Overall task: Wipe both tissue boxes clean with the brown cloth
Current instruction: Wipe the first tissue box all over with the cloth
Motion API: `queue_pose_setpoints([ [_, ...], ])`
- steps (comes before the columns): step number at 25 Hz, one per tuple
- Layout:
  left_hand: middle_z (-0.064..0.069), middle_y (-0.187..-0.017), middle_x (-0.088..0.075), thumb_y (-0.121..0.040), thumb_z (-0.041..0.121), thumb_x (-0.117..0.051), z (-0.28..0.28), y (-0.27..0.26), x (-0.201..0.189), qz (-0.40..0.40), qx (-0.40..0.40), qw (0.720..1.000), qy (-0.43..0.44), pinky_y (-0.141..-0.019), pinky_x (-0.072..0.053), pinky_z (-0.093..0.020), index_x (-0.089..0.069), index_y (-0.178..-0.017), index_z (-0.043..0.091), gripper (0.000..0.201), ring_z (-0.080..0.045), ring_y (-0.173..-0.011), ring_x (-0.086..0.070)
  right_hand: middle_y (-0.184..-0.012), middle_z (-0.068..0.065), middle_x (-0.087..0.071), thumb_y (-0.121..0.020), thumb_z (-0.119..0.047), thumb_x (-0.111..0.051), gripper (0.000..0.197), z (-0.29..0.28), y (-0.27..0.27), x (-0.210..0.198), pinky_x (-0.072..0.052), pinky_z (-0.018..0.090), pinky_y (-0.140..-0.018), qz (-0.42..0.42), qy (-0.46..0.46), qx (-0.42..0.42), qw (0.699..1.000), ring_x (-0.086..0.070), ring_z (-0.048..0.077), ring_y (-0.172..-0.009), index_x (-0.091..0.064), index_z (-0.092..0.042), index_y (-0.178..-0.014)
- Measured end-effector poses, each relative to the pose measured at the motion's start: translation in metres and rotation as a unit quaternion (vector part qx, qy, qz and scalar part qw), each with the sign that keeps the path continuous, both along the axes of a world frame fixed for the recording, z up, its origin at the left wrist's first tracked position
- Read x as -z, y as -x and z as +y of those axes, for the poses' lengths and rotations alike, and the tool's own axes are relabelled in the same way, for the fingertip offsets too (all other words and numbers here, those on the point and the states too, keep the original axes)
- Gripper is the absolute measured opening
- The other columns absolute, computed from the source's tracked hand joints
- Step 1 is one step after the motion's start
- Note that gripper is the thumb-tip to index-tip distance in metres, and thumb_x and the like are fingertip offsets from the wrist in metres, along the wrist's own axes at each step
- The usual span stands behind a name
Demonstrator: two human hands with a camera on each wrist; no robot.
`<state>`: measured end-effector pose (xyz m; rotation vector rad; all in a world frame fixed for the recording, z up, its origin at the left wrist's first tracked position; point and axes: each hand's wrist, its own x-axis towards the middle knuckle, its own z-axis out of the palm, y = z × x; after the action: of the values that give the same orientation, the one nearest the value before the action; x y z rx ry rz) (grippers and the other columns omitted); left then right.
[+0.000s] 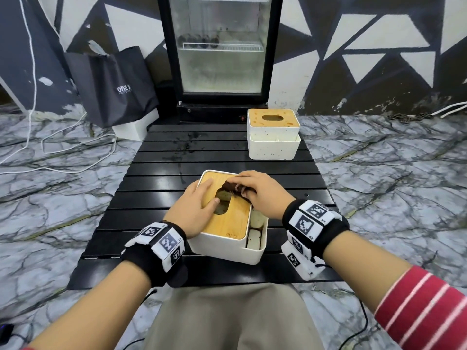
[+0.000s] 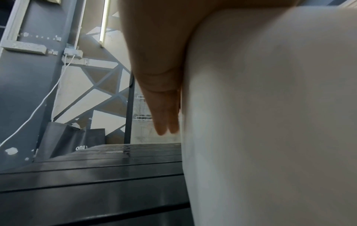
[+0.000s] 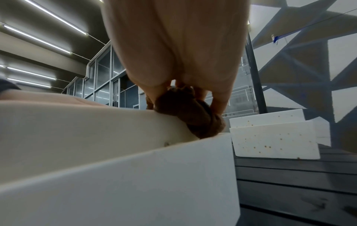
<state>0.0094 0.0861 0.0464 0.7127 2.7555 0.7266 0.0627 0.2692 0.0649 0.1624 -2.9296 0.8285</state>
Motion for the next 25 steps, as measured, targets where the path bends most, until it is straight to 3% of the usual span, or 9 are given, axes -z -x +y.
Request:
queue_pose_setpoints([
  [2,-0.001,-0.155,-0.019,-0.094,0.054,-0.035,-0.001,-0.006,-0.005,0.082,-0.009,0.996,0.032,-0.108,-0.029,-0.036,-0.033,-0.143,0.027,0.056,-0.023,-0.136,-0.032,-0.131,0.005,-0.051,-0.091,-0.003,-0.042,0.041,-0.001,0.001,0.001,-0.030,0.024,-0.103,0.002,0.002,0.011,1.000,-0.044,0.022,-0.120,-0.052,-0.021,-0.127],
  [4,0.003,-0.145,-0.036,-0.084,0.069,-0.025,-0.001,-0.022,-0.011,0.155,-0.002,0.987,0.037,-0.103,-0.031,-0.035,-0.048,-0.132,0.029,0.068,-0.018,-0.128,-0.040,-0.132,0.005,-0.050,-0.092,-0.005,-0.042,0.041,-0.003,0.002,0.003,-0.030,0.028,-0.106,0.002,0.001,0.031,1.000,-0.042,0.024,-0.121,-0.052,-0.022,-0.127],
  [6,0.010,-0.137,-0.041,-0.067,0.082,-0.015,0.002,-0.044,-0.014,0.160,0.026,0.985,0.052,-0.103,-0.029,-0.036,-0.049,-0.129,0.033,0.086,-0.012,-0.126,-0.040,-0.134,0.006,-0.047,-0.093,-0.008,-0.041,0.039,-0.006,0.002,0.005,-0.028,0.031,-0.107,-0.002,-0.004,0.062,0.998,-0.038,0.027,-0.124,-0.051,-0.022,-0.129],
  [8,0.013,-0.139,-0.037,-0.059,0.085,-0.017,0.003,-0.056,-0.010,0.150,0.042,0.985,0.077,-0.109,-0.024,-0.039,-0.043,-0.133,0.034,0.093,-0.008,-0.130,-0.033,-0.137,0.005,-0.044,-0.095,-0.012,-0.040,0.039,-0.008,-0.003,0.004,-0.027,0.031,-0.107,-0.017,-0.027,0.080,0.996,-0.035,0.027,-0.125,-0.047,-0.025,-0.131],
  [13,0.015,-0.147,-0.031,-0.080,0.064,-0.051,-0.013,-0.049,-0.020,0.101,0.069,0.989,0.089,-0.116,-0.004,-0.050,-0.032,-0.141,0.033,0.071,-0.006,-0.135,-0.031,-0.131,0.003,-0.048,-0.094,-0.014,-0.042,0.040,0.002,-0.026,-0.008,-0.031,0.031,-0.105,-0.036,-0.038,0.067,0.996,-0.041,0.026,-0.118,-0.048,-0.029,-0.130],
  [15,0.016,-0.147,-0.033,-0.085,0.056,-0.053,-0.023,-0.042,-0.023,0.107,0.065,0.987,0.097,-0.115,-0.001,-0.049,-0.035,-0.139,0.034,0.061,-0.006,-0.133,-0.036,-0.128,0.004,-0.052,-0.091,-0.011,-0.045,0.041,0.005,-0.038,-0.011,-0.033,0.027,-0.103,-0.030,-0.025,0.046,0.998,-0.047,0.025,-0.116,-0.053,-0.028,-0.126],
  [19,0.015,-0.147,-0.035,-0.090,0.047,-0.051,-0.035,-0.027,-0.023,0.099,0.042,0.990,0.095,-0.116,0.002,-0.048,-0.043,-0.136,0.032,0.049,-0.007,-0.131,-0.040,-0.126,0.000,-0.056,-0.089,-0.006,-0.046,0.042,0.000,-0.061,-0.014,-0.025,0.009,-0.090,-0.024,-0.007,0.012,1.000,-0.050,0.019,-0.113,-0.057,-0.027,-0.123],
  [22,0.014,-0.150,-0.033,-0.093,0.041,-0.051,-0.036,-0.024,-0.020,0.081,0.036,0.993,0.074,-0.116,-0.001,-0.048,-0.044,-0.137,0.031,0.047,-0.009,-0.135,-0.035,-0.125,0.002,-0.056,-0.088,-0.003,-0.045,0.043,-0.007,-0.069,-0.013,-0.025,0.007,-0.088,-0.019,0.005,0.008,1.000,-0.051,0.019,-0.112,-0.056,-0.024,-0.124],
  [25,0.013,-0.151,-0.031,-0.094,0.037,-0.050,-0.037,-0.027,-0.015,0.072,0.031,0.996,0.048,-0.116,-0.004,-0.049,-0.042,-0.139,0.028,0.047,-0.012,-0.136,-0.035,-0.118,0.002,-0.057,-0.086,-0.001,-0.049,0.041,0.002,-0.076,-0.015,-0.031,0.006,-0.089,-0.001,0.082,0.040,0.996,-0.052,0.015,-0.109,-0.058,-0.022,-0.121],
])
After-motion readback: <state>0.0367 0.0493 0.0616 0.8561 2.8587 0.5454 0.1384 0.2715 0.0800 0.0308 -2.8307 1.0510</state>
